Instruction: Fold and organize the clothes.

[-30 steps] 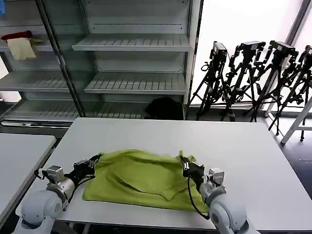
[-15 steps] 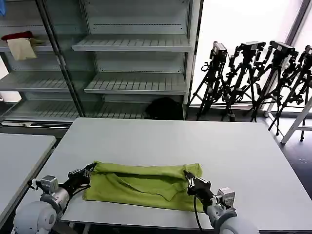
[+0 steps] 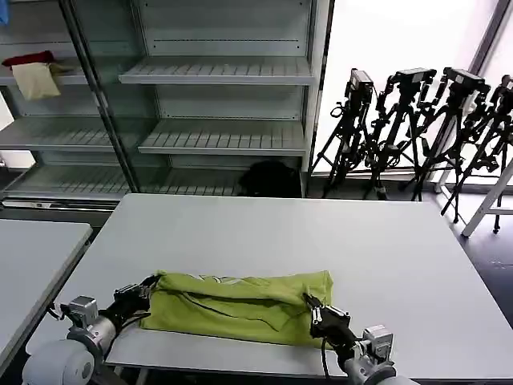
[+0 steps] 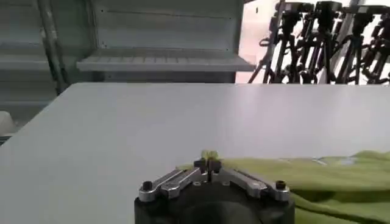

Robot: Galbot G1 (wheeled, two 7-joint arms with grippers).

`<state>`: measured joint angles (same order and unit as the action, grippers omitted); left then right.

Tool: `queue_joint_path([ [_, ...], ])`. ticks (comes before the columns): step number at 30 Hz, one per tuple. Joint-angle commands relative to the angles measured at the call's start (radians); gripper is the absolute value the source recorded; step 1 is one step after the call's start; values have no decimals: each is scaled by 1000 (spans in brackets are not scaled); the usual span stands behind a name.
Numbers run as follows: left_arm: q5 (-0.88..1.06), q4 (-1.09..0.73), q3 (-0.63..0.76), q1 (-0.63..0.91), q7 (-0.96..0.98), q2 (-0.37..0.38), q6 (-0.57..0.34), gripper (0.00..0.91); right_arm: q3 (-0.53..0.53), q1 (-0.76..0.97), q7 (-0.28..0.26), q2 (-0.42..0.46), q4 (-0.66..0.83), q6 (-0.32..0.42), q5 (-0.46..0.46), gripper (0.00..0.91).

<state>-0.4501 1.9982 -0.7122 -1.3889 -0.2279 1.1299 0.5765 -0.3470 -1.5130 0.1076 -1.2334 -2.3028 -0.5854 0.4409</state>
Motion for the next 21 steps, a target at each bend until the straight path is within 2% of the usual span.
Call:
queue_joint_path([
  [1, 62, 4, 4, -9, 7, 10, 0, 907, 8, -22, -9, -29, 37, 3, -257, 907],
  [3, 80, 5, 9, -7, 14, 15, 0, 907, 3, -26, -41, -61, 52, 4, -418, 907],
  [5, 96, 5, 12, -2, 22, 21, 0, 907, 0, -29, -56, -79, 63, 4, -516, 907],
  [7, 121, 4, 13, 1, 28, 22, 0, 907, 4, -28, -48, -64, 77, 4, -553, 907],
  [18, 169, 17, -3, 6, 61, 45, 0, 907, -42, -20, -57, -59, 100, 5, -562, 907],
  [21, 120, 15, -18, 8, 83, 59, -15, 907, -81, -21, -63, -55, 86, 6, -521, 907],
])
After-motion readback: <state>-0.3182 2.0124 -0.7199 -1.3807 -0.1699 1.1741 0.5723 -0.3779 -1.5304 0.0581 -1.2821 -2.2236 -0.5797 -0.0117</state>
